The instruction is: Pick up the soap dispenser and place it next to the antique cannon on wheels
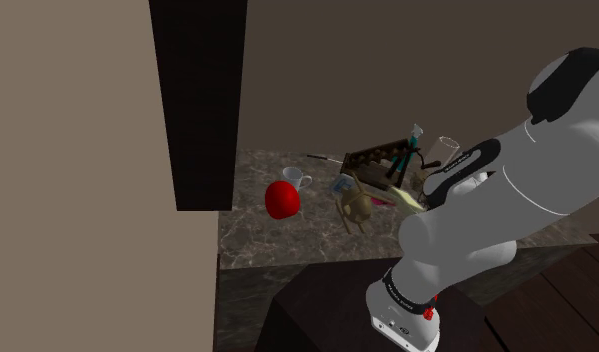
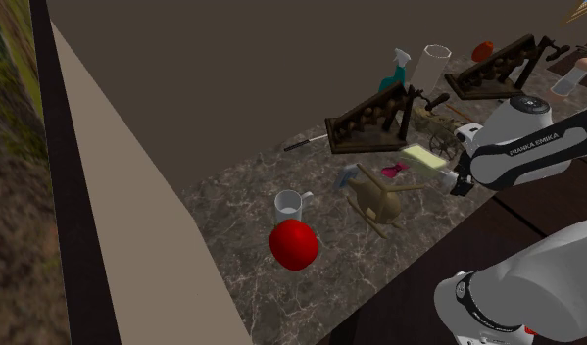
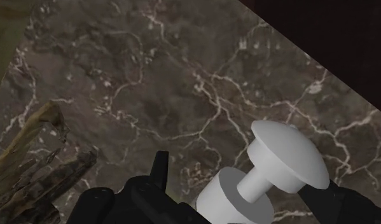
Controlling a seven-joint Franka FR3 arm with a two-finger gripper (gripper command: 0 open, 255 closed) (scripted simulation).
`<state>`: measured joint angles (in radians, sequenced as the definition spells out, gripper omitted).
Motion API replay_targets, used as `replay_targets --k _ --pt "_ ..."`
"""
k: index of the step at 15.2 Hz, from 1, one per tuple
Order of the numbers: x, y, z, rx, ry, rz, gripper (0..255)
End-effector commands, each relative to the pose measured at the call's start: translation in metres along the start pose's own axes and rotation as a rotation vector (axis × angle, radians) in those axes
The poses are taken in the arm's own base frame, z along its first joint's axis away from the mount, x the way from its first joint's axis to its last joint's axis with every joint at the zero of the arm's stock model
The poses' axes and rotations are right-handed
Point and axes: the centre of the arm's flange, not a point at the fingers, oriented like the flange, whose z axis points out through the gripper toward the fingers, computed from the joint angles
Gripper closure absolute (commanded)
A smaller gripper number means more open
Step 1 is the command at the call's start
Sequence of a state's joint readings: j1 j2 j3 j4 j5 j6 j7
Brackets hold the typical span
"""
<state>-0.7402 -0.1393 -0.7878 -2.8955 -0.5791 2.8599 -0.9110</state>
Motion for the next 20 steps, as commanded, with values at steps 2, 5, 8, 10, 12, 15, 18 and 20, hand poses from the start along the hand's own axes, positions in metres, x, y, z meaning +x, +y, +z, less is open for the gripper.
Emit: replay_targets --k 2,5,8,10,12,15,18,20 --pt "0.0 0.0 0.0 0.0 0.0 0.0 0" --pt "0.0 0.0 0.0 0.0 0.0 0.0 255" --pt "0.0 0.0 0.0 0.0 0.0 0.0 255" --pt "0.0 0.0 0.0 0.0 0.0 0.0 255" --pt "0.0 0.0 0.0 0.0 0.0 0.0 255" --pt "0.0 0.001 -0.01 0.0 0.0 0.0 255" --pt "-0.001 0.003 -0.026 0.0 0.0 0.0 255" --pt "-0.002 0.004 -0.036 0.0 0.0 0.0 255"
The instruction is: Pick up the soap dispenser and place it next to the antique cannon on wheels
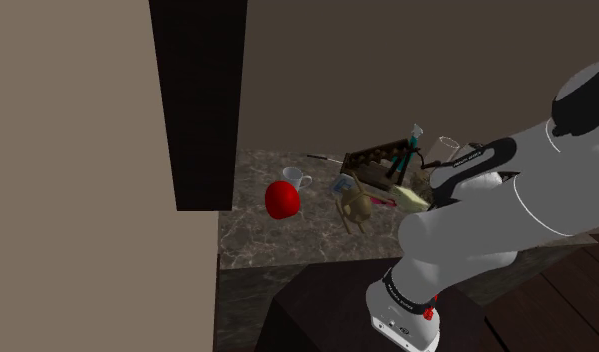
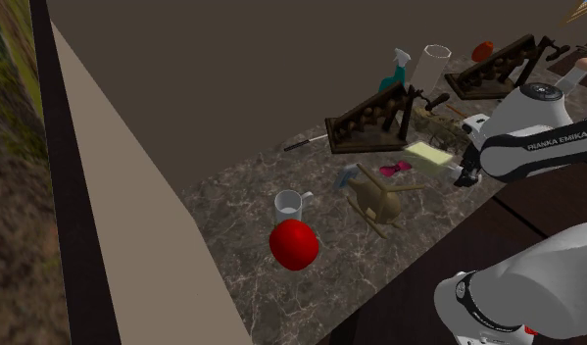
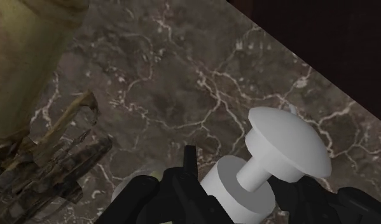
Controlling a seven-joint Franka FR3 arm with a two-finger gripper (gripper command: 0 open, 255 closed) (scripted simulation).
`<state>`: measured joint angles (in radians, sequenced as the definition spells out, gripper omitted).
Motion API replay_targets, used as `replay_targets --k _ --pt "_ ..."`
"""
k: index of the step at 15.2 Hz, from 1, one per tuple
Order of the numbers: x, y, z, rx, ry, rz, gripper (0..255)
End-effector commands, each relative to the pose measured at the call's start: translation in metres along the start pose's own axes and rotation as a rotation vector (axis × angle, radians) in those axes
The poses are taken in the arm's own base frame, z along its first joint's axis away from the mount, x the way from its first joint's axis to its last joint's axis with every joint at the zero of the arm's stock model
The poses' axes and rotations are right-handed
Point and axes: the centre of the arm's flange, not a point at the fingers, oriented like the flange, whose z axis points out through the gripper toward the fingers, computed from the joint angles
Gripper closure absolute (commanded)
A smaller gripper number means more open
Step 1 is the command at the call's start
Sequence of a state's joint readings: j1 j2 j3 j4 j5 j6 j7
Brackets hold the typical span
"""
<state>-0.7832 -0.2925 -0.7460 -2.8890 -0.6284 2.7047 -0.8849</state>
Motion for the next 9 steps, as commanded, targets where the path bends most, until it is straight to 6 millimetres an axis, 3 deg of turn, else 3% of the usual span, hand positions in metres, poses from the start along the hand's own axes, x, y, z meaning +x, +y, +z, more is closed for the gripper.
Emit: replay_targets --k 1,9 --pt "-0.001 0.001 -0.01 0.001 -0.001 0.0 255" --pt "-0.003 0.006 -0.052 0.001 -0.001 0.0 255"
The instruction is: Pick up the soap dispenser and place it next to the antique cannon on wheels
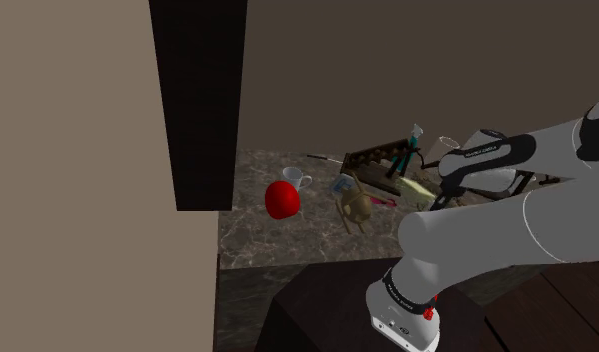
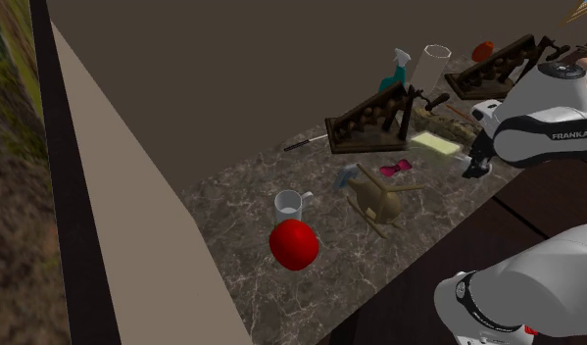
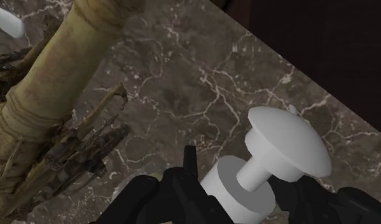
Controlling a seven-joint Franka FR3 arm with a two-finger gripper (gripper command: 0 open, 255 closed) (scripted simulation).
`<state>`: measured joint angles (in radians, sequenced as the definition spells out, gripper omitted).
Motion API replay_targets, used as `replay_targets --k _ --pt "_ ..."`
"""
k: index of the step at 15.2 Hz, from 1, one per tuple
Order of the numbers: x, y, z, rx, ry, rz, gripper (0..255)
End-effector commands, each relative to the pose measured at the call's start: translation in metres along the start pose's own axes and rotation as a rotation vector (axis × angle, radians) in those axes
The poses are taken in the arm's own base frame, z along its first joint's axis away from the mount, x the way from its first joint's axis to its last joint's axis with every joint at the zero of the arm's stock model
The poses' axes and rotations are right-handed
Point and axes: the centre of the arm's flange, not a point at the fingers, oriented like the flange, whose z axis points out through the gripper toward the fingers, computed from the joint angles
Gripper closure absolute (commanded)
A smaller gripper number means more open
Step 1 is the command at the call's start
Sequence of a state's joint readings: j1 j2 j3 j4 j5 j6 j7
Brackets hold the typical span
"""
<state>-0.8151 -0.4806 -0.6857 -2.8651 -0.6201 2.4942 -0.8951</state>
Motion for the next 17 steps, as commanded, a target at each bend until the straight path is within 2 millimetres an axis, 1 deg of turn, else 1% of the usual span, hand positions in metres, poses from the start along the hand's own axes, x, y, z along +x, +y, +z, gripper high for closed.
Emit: replay_targets --k 1,17 --pt "-0.001 0.001 -0.011 0.0 0.0 0.0 255" --pt "-0.004 0.01 -0.095 0.0 0.0 0.0 255"
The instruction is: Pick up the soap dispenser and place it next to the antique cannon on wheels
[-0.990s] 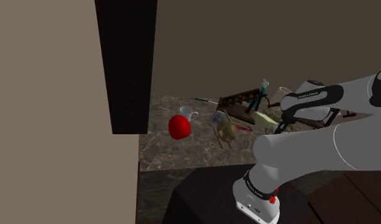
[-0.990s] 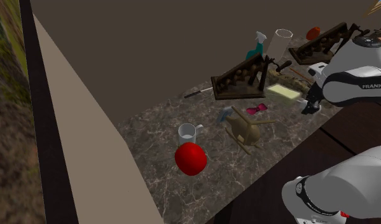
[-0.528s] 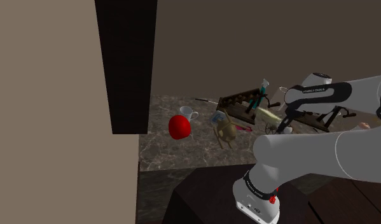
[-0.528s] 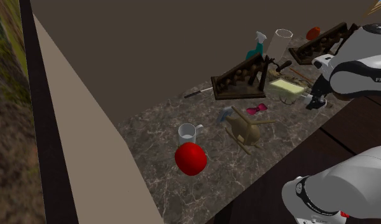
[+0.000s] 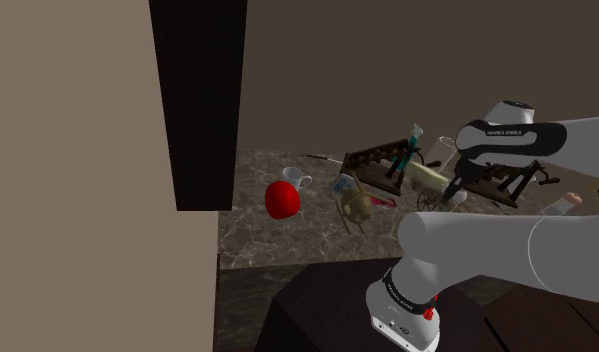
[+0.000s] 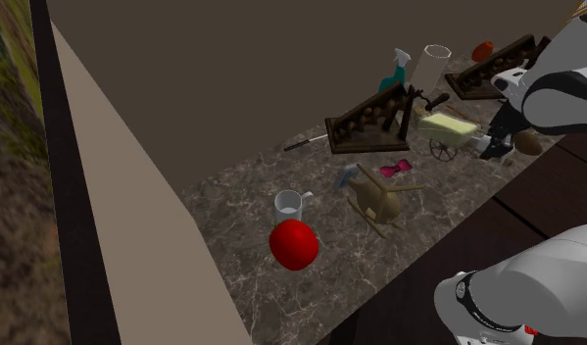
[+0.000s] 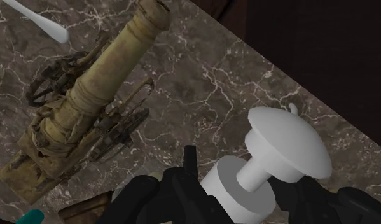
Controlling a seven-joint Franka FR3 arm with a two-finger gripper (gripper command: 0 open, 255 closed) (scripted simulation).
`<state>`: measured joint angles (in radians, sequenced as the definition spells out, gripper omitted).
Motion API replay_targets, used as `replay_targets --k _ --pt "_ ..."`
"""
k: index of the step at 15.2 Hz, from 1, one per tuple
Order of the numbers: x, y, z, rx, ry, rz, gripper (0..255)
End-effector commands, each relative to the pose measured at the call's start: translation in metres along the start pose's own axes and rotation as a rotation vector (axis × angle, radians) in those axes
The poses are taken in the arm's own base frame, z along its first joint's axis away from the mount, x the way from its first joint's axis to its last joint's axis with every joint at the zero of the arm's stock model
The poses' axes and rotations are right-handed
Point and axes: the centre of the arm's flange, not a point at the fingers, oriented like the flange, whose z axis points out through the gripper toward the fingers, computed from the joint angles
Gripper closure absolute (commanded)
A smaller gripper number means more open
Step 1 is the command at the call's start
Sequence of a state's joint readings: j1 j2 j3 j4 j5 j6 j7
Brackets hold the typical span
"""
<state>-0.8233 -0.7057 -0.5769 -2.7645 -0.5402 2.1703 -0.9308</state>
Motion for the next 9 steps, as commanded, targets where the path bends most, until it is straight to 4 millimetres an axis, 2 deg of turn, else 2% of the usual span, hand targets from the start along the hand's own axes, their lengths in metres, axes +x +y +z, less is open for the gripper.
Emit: replay_targets --k 1,9 --pt "-0.001 0.001 -0.013 0.0 0.0 0.0 255" --pt "-0.002 0.006 -0.055 0.0 0.0 0.0 255"
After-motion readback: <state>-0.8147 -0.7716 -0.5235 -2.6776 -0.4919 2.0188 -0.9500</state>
